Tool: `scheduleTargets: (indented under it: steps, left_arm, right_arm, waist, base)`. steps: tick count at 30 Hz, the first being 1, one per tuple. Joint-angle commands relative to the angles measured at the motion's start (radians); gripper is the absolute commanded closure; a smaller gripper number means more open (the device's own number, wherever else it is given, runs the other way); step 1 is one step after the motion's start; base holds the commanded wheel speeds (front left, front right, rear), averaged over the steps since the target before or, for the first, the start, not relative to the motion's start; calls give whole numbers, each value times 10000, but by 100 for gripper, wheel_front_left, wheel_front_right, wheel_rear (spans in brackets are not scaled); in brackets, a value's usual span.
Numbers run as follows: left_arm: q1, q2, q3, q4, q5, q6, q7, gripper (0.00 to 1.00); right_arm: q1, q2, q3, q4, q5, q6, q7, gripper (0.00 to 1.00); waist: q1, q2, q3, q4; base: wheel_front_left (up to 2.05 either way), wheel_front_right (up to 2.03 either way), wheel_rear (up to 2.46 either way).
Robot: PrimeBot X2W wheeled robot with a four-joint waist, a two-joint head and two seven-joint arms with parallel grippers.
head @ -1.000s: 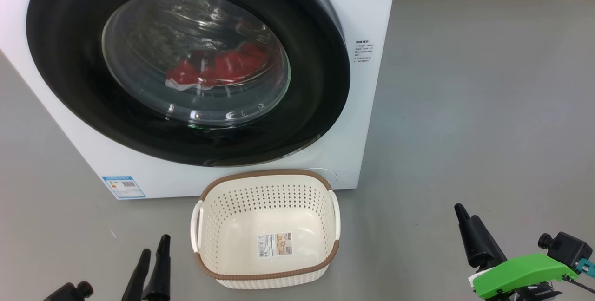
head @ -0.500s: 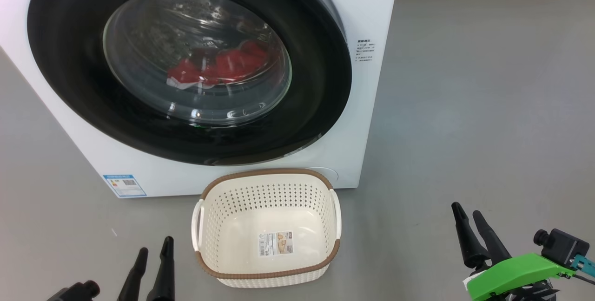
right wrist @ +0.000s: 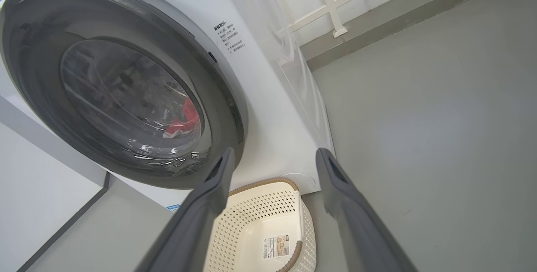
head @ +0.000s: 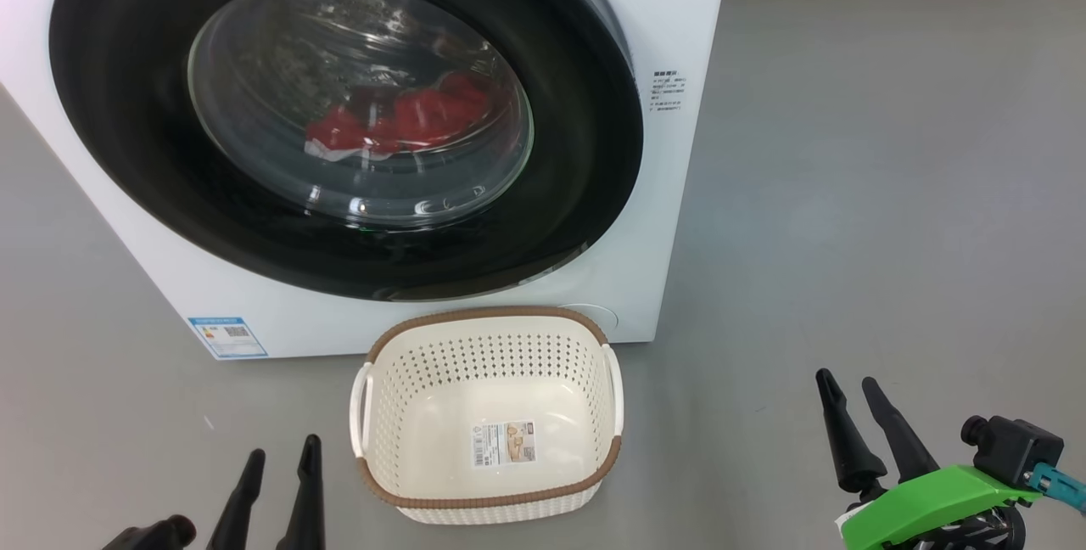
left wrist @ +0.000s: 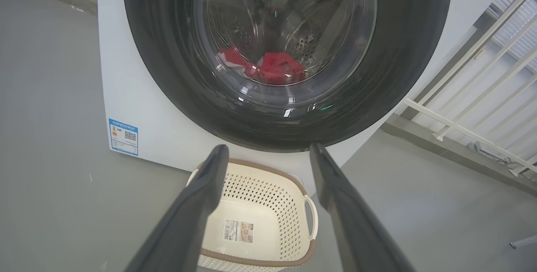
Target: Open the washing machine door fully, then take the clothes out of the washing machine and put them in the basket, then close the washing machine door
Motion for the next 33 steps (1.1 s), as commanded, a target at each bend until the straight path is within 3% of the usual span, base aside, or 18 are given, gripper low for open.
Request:
scheduleTargets:
  steps: [1, 33]
  left_arm:
    - [-131, 159, 205, -334, 357, 99, -143, 0]
    - [152, 41, 522, -533, 3796, -97, -1093, 0]
  right_arm:
    - [-107, -168, 156, -300, -278, 5, -138, 0]
    - [236, -197, 241, -208, -3489, 6, -1078, 0]
  waist:
    - [0, 0, 4, 1]
    - [0, 0, 8, -72]
  base:
    - [0, 0, 0]
    - [0, 0, 0]
